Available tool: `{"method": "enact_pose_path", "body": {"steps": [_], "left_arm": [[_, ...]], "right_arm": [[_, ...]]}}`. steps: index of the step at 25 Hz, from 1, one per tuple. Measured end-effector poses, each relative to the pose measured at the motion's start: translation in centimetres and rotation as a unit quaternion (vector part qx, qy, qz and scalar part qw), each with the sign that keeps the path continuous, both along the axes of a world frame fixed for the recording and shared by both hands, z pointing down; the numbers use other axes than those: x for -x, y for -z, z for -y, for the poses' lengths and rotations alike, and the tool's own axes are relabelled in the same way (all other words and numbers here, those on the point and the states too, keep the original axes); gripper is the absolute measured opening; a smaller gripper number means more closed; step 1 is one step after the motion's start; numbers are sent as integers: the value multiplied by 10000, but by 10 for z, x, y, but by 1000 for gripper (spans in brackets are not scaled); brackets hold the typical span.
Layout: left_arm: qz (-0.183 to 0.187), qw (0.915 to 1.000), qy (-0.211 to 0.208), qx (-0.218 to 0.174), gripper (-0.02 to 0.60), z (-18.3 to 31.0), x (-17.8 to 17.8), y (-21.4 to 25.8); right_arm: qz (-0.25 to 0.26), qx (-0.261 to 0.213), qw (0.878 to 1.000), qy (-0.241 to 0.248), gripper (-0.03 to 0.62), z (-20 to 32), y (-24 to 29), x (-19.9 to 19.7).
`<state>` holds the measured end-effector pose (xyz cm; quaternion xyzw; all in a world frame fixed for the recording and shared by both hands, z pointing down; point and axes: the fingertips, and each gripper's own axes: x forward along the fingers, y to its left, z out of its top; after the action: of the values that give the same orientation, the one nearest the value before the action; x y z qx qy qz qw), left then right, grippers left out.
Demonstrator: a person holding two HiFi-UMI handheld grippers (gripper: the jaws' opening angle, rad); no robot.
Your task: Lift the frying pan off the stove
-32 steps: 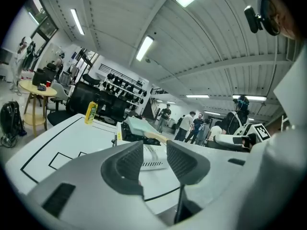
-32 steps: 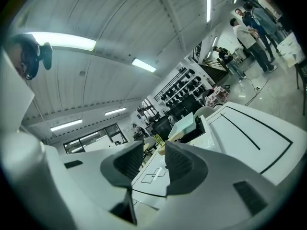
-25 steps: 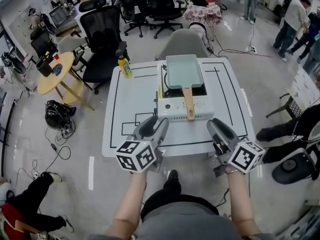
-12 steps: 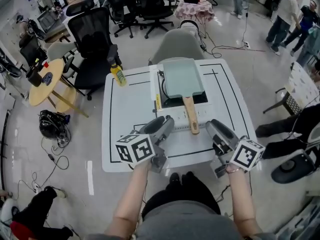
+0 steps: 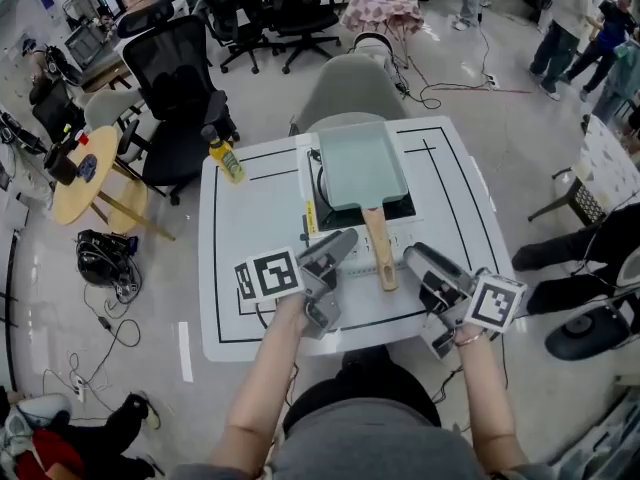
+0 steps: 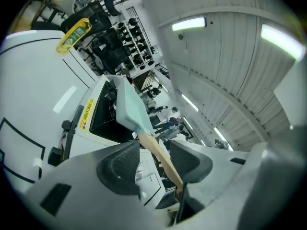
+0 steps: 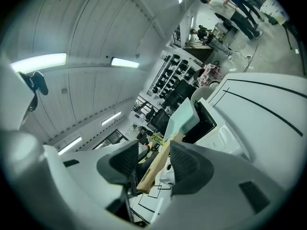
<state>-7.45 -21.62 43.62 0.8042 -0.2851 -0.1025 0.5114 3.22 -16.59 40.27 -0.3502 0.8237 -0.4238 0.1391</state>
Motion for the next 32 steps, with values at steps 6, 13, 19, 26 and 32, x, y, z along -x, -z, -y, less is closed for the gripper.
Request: {"method": "enact_pose_path", "body": {"steps": [6,13,19,26,32], "left_arm": [[-309,9986,-145,408,186,16,-15,-9],[-809,9923,-159,929,186,32,-23,-17],[-872,9885,-236,1214,190,42,-34,-22],[-1170,9798,-422,1567,195,44,-50,-28],[-1393,9719,-709,1759,195,44,-67,-30]], "right_arm": [[232,331,9986,345,215,14,-12,5],[460,516,9957,620,219,25,-18,12],[504,715,9933,756,221,32,-24,16],[438,763,9918,928,221,33,-29,20],[481,822,9900,1039,222,34,-32,19]]}}
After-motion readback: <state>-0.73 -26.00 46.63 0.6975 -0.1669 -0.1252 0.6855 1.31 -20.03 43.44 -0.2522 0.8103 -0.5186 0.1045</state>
